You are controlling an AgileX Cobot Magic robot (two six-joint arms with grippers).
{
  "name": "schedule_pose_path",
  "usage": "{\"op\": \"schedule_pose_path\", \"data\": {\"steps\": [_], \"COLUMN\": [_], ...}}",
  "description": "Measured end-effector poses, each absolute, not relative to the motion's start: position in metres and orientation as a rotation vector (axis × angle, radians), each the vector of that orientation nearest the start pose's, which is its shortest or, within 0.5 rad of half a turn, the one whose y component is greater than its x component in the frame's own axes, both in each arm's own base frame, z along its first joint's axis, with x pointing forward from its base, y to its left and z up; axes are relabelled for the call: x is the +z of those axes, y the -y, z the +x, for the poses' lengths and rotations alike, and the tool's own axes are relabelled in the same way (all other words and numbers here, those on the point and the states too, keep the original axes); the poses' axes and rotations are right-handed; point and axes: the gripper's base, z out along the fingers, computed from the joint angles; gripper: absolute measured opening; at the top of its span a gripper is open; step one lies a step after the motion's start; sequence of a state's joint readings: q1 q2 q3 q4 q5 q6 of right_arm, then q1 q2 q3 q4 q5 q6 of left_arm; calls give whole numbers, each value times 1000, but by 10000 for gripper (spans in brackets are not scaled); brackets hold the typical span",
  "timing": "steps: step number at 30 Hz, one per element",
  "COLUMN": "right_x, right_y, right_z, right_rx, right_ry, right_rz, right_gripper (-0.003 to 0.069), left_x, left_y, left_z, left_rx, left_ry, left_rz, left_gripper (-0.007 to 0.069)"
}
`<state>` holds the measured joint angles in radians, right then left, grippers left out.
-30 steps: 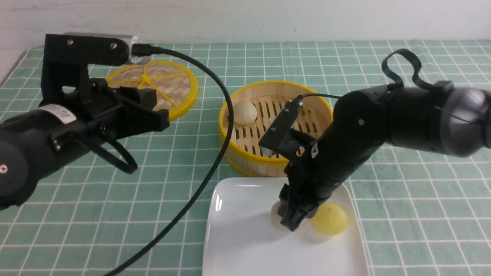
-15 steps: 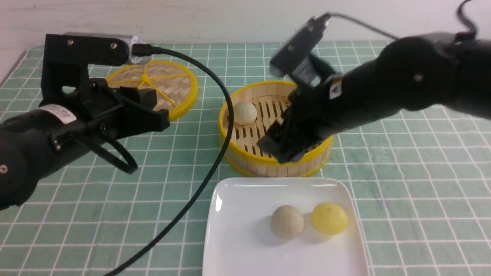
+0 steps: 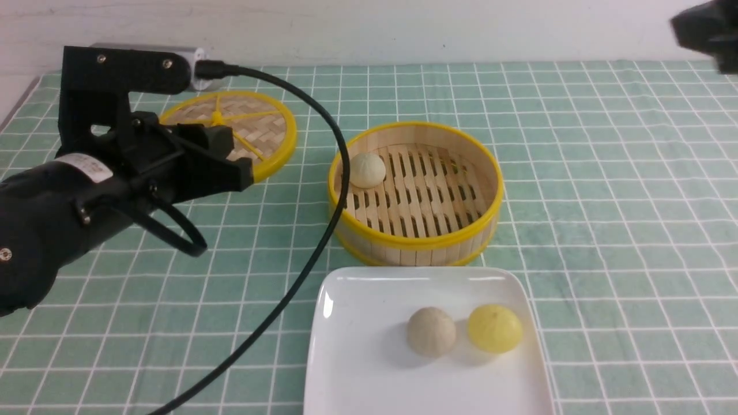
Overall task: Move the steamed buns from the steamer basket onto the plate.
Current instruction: Use the left arm to grab the steamed stuffed bun that is closest to it
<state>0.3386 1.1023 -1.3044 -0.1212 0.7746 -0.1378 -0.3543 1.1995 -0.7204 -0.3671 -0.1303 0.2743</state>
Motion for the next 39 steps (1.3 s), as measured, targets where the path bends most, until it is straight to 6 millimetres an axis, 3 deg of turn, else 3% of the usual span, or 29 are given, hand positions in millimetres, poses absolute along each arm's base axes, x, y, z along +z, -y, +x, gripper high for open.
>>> {"op": "schedule_pose_path", "data": {"steps": [2, 4, 5, 6, 9, 12, 14, 18, 26, 29, 35, 39], "right_x": [448, 457, 458, 458, 450, 436, 407, 373, 305, 290, 283, 285], "right_y": [-60, -50, -49, -45, -38, -34, -29, -23, -21, -21, -22, -22], "right_z": [196, 165, 163, 147, 124, 105, 87, 70, 60, 63, 65, 65], "right_rx": [-10, 28, 32, 57, 91, 127, 151, 158, 174, 172, 174, 176], "right_ry": [-1999, -2011, -2006, -2002, -1997, -1999, -2013, -1953, -1756, -1757, -1748, -1726], "right_rz": [-501, -453, -449, -429, -418, -414, -415, -404, -371, -373, -372, -367], "right_gripper": [528, 528, 528, 528, 528, 528, 528, 528, 526, 526, 526, 526], "left_x": [301, 302, 302, 303, 304, 305, 305, 305, 307, 310, 327, 341], "left_y": [87, 86, 86, 86, 86, 86, 86, 86, 88, 103, 162, 174], "left_z": [247, 247, 247, 247, 248, 248, 248, 248, 252, 263, 292, 323], "left_rx": [-266, -264, -263, -261, -253, -239, -231, -230, -229, -250, -282, -287], "left_ry": [-1830, -1816, -1816, -1808, -1795, -1781, -1775, -1775, -1761, -1751, -1698, -1783], "left_rz": [208, 203, 203, 201, 208, 227, 240, 242, 241, 281, 506, 538], "left_gripper": [245, 245, 245, 245, 245, 245, 245, 245, 245, 245, 245, 245]}}
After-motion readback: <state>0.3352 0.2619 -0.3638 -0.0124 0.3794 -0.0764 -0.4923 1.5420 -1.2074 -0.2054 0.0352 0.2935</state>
